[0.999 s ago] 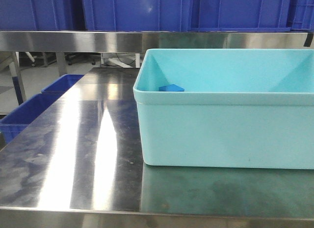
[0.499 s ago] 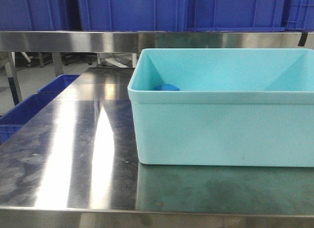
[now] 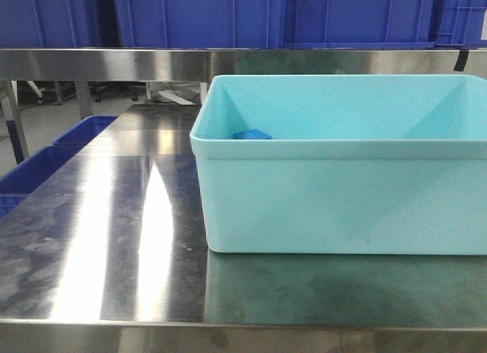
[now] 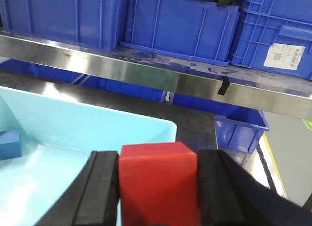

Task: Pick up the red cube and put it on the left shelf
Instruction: 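Raise the red cube out of the bin with the right gripper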

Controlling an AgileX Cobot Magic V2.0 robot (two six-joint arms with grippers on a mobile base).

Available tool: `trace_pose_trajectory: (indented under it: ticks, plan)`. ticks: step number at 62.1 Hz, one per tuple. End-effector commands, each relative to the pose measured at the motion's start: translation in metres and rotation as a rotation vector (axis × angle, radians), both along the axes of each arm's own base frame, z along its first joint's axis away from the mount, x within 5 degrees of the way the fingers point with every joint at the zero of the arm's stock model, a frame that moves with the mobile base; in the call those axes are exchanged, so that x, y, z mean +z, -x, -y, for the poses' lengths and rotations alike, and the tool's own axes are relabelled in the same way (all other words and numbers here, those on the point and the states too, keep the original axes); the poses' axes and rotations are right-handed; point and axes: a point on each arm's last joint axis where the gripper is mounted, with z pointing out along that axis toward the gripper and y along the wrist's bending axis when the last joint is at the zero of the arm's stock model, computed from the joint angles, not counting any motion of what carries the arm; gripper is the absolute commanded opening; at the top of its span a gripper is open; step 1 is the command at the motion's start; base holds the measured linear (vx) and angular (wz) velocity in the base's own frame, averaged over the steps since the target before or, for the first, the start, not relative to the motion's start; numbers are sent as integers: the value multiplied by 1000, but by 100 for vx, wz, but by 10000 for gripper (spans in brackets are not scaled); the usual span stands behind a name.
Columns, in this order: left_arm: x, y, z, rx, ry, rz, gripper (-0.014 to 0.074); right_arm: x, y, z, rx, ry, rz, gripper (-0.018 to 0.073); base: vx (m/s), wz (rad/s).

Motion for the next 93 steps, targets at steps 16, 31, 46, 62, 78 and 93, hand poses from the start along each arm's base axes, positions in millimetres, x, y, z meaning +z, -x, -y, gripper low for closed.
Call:
trace_pose_trajectory:
  ticks: [16, 31, 46, 62, 78, 93]
  plan:
    - [1, 0, 0, -6, 5, 69, 106, 17, 1, 1, -8, -13, 116, 57, 0, 0]
    - [1, 0, 0, -6, 5, 69, 106, 17, 1, 1, -8, -13, 115, 57, 0, 0]
    - [1, 0, 0, -6, 5, 69, 106, 17, 1, 1, -8, -13, 115, 57, 0, 0]
    - [1, 0, 0, -6, 5, 69, 106, 17, 1, 1, -8, -13, 115, 57, 0, 0]
    - [1, 0, 0, -6, 5, 69, 106, 17, 1, 1, -8, -13, 115, 57, 1, 6]
    - [1, 0, 0, -6, 5, 69, 106, 17, 1, 1, -8, -13, 115, 57, 0, 0]
